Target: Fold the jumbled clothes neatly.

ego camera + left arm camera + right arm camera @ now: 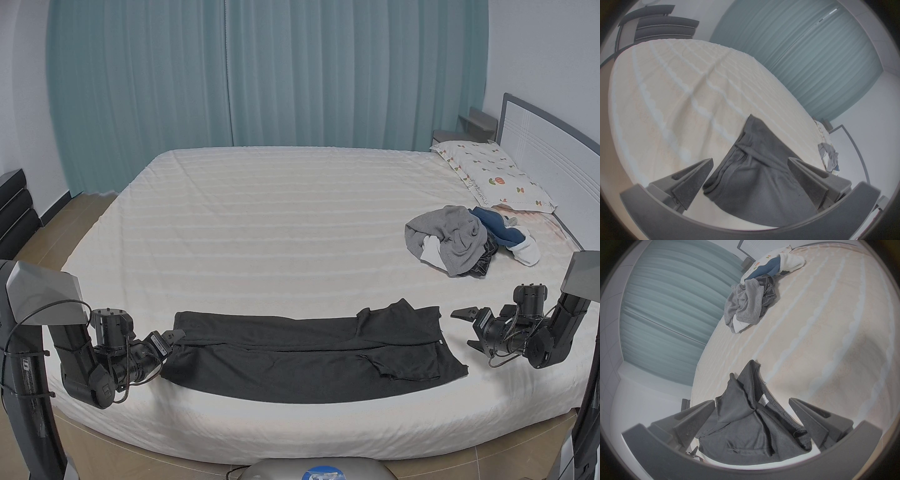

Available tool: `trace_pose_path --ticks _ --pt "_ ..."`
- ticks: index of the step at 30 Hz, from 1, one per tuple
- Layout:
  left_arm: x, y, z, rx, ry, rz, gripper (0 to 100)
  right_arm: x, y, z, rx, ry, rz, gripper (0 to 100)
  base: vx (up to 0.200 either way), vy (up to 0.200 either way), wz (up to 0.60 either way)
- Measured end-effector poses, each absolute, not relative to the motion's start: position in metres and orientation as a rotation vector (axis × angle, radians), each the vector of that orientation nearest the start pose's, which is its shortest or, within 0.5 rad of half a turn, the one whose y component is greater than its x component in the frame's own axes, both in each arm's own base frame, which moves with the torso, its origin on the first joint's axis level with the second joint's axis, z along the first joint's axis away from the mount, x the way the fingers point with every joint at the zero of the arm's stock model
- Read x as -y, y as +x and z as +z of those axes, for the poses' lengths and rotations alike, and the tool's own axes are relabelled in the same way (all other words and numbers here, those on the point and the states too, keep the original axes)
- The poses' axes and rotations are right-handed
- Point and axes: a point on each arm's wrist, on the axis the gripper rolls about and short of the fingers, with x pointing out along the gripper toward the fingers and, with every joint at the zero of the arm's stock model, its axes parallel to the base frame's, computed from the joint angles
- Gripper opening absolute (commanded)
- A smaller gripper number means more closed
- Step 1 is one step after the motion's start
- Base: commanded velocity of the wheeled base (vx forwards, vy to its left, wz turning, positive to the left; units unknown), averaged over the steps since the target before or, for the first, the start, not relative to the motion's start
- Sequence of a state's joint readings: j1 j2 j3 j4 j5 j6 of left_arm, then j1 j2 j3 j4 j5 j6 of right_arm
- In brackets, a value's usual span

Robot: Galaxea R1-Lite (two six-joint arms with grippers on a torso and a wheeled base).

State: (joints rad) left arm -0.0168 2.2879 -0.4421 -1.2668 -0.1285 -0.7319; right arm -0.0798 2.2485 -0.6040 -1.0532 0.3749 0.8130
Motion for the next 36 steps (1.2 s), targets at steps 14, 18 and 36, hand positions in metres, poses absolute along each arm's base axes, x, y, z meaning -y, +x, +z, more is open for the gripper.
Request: trace_pose_path --ticks 14,18,36 --pt "0.020 0.314 -0.038 -0.636 -0.655 0.036 0 0.017 0.333 -0.002 -0.672 0.917 0.040 100 0.000 0.000 0.00" --pt "0.020 0.308 -0.044 -0.665 -0.643 0.049 0 0.017 0.333 -0.002 -0.671 0.917 0.043 100 0.000 0.000 0.00" --pt "0.006 0.273 -0.047 -0.722 -0.552 0.080 0 0.017 0.331 -0.002 -0.674 0.919 0.041 100 0.000 0.000 0.00"
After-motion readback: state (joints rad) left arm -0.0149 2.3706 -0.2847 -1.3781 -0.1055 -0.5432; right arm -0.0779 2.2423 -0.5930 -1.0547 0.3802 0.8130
